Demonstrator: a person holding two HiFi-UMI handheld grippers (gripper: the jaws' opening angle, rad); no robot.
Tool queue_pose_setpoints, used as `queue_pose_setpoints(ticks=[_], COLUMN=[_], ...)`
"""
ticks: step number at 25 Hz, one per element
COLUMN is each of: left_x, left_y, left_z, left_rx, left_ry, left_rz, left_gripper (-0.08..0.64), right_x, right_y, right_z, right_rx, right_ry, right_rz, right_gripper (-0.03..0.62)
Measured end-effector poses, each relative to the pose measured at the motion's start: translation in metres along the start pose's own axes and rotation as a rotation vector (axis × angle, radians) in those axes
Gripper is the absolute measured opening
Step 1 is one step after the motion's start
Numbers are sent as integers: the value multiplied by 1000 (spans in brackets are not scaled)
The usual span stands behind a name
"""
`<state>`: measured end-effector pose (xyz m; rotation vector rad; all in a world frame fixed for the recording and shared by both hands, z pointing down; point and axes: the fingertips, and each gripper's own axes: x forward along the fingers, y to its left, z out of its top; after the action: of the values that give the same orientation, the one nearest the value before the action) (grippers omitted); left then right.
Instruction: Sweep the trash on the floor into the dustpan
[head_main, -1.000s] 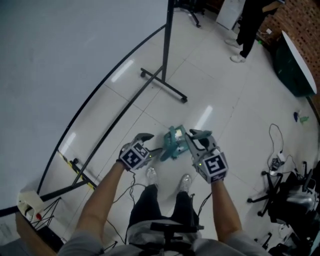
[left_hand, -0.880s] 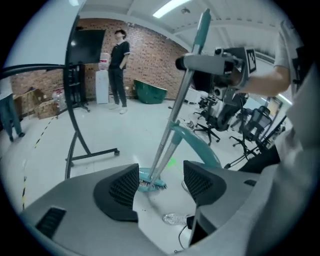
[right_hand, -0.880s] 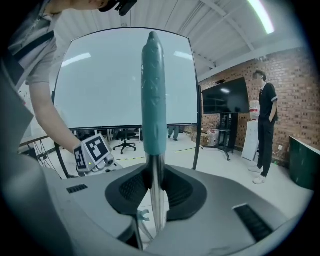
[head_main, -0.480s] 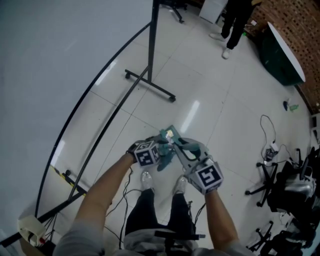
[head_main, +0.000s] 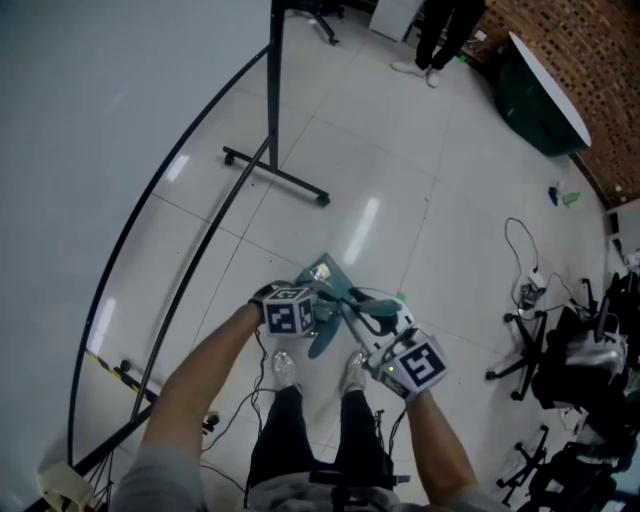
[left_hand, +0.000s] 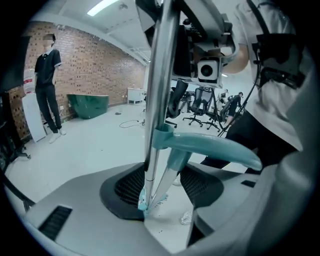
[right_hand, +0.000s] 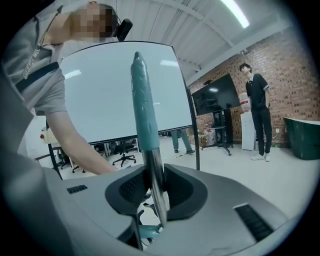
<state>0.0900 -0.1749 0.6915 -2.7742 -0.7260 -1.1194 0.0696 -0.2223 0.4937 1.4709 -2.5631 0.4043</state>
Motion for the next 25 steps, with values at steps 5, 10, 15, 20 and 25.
queue_pose_setpoints(ticks=[5,10,15,20,25], left_x=[5,2,4,-3,-29], left_y=[2,-1,-6,-4,10], left_z=[2,3,-2,-14,-21], left_rx=[-1,-94,-138,-220,-294], left_ry=[-7,-5,22,31,24], left_rz=[-4,-9,-12,24,107], left_gripper=[225,207,190,193,215], right_x=[-5,-8,-8,-2,0], right_y=[-5,2,5,6,-1], right_z=[-1,-3,-6,-7,-4], right_rx=[12,24,19,24,36], right_ry=[-9,-12,-13,13,31], right_rz=[-10,1,4,-21,-35], right_gripper=[81,83,86,89,235])
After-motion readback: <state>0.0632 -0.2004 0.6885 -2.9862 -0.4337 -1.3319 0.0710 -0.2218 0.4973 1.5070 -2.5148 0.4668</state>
